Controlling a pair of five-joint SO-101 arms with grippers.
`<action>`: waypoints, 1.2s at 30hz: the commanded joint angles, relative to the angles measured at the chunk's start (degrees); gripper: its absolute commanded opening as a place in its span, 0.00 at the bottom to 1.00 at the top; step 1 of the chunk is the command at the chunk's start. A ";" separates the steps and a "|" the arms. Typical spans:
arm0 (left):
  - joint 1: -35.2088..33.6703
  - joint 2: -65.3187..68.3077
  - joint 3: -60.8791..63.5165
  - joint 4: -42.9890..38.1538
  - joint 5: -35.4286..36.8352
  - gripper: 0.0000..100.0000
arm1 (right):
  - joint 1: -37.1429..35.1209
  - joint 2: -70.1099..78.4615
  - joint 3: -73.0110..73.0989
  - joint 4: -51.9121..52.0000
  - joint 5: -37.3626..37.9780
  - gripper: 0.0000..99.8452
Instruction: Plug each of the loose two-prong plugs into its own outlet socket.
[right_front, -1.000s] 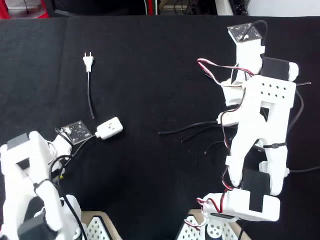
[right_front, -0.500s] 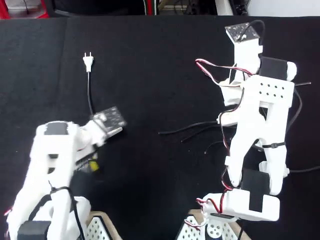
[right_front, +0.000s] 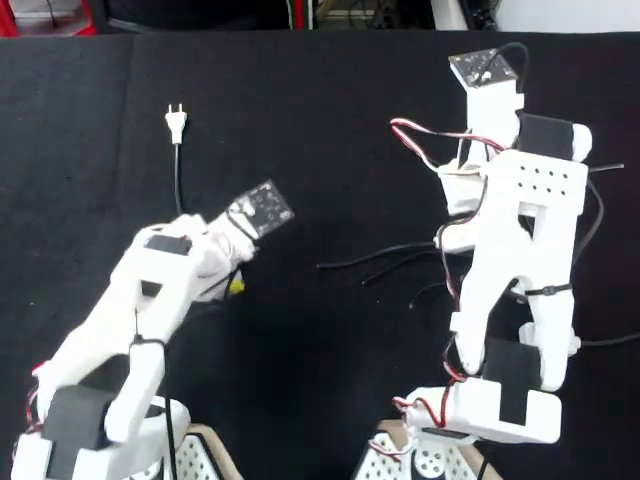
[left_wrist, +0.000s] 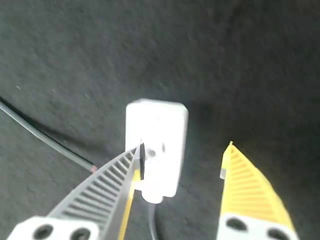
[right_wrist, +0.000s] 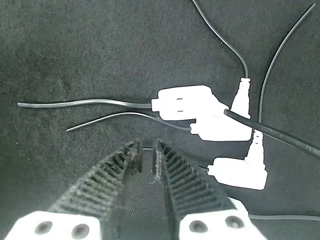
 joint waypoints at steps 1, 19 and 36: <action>0.40 3.25 -8.40 0.62 0.44 0.26 | -0.35 -0.40 -0.22 -0.79 -0.18 0.05; -4.44 19.78 -21.67 9.67 -2.81 0.26 | -0.62 -0.31 -0.40 -0.88 -0.18 0.05; 2.07 5.36 -13.32 16.79 1.93 0.26 | -0.44 -0.31 -0.22 -0.88 -0.18 0.05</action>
